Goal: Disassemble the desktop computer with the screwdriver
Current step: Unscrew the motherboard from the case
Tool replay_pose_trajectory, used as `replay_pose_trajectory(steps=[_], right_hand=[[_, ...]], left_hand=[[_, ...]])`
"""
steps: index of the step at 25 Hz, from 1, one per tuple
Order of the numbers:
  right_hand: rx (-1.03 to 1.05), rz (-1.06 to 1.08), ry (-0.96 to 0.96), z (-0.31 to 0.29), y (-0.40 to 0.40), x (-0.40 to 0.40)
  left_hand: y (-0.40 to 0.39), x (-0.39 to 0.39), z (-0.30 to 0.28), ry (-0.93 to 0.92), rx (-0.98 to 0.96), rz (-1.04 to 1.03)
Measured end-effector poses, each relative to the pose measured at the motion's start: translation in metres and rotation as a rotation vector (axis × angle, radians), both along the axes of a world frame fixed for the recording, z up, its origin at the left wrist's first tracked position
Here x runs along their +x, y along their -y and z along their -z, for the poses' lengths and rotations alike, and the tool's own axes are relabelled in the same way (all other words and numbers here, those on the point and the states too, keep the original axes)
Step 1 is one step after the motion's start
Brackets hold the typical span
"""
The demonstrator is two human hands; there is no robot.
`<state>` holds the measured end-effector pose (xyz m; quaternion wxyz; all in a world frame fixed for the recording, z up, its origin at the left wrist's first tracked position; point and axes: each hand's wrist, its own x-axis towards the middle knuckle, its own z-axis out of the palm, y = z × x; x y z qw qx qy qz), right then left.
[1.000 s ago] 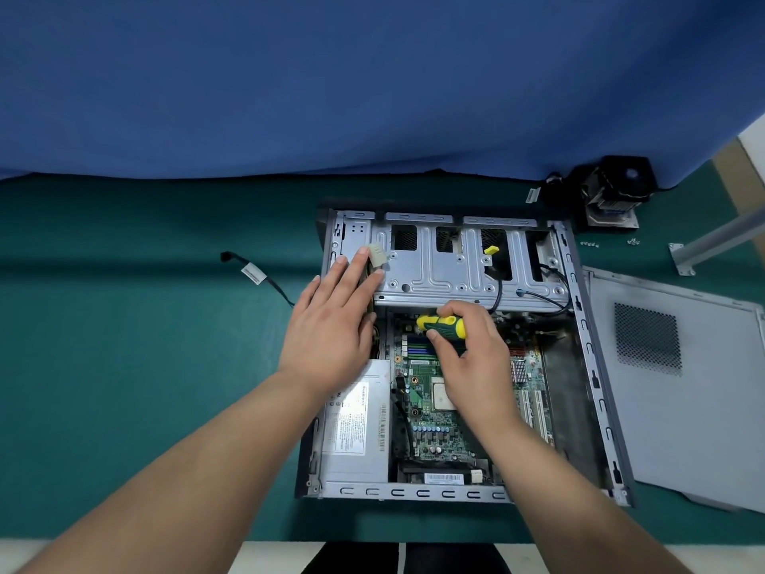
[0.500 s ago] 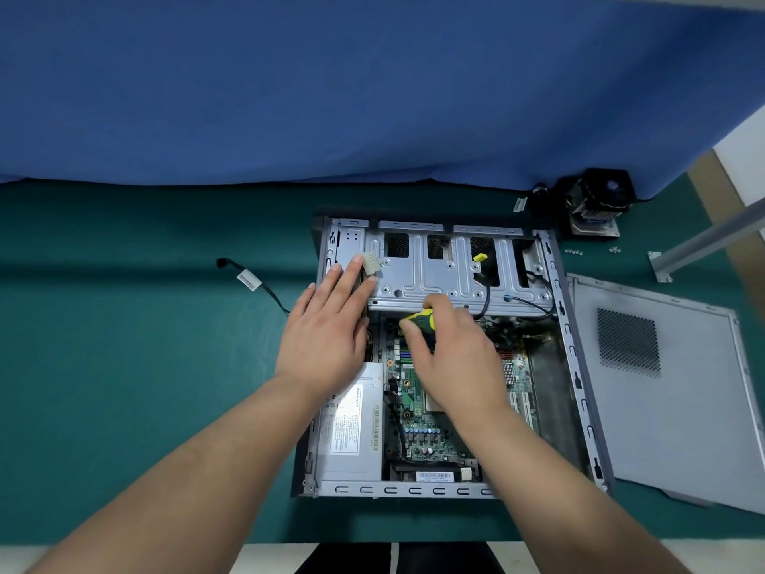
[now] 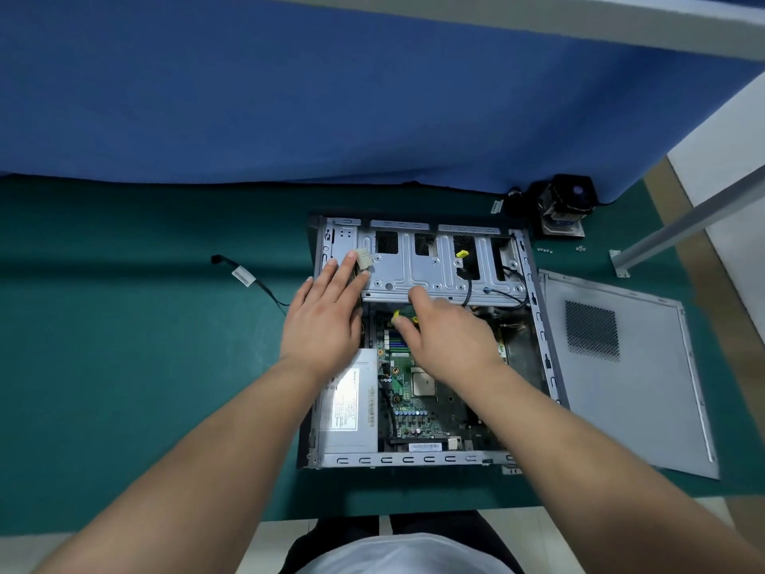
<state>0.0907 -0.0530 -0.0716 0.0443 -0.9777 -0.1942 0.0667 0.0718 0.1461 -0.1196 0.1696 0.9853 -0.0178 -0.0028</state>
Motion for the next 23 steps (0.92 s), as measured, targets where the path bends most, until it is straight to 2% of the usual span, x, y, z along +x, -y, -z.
replay_pose_trajectory(steps=[2, 4, 8, 11, 15, 19, 23], right_hand=[[-0.051, -0.054, 0.028, -0.0005, -0.0033, 0.0002], [-0.003, -0.071, 0.015, -0.0009, -0.0043, 0.0021], [0.135, 0.075, -0.056, 0.0004, -0.0037, 0.0014], [0.045, 0.083, 0.003, 0.0035, -0.0064, -0.0021], [0.102, 0.105, -0.032, 0.0014, -0.0020, -0.0034], [-0.012, 0.118, -0.014, 0.0006, -0.0073, -0.0038], [0.102, 0.133, -0.033, -0.0012, -0.0039, -0.0020]], left_hand=[[-0.0001, -0.0003, 0.0003, -0.001, -0.001, -0.002], [-0.0010, 0.0003, 0.0010, 0.002, -0.004, -0.002], [-0.0012, 0.0016, 0.0025, -0.002, -0.007, -0.001], [-0.0013, 0.0019, 0.0018, -0.007, -0.016, 0.000], [-0.0013, 0.0011, -0.0004, -0.022, -0.016, 0.004], [-0.0017, 0.0013, -0.0008, -0.027, -0.012, 0.010], [-0.0012, 0.0009, -0.0017, -0.024, -0.005, 0.015]])
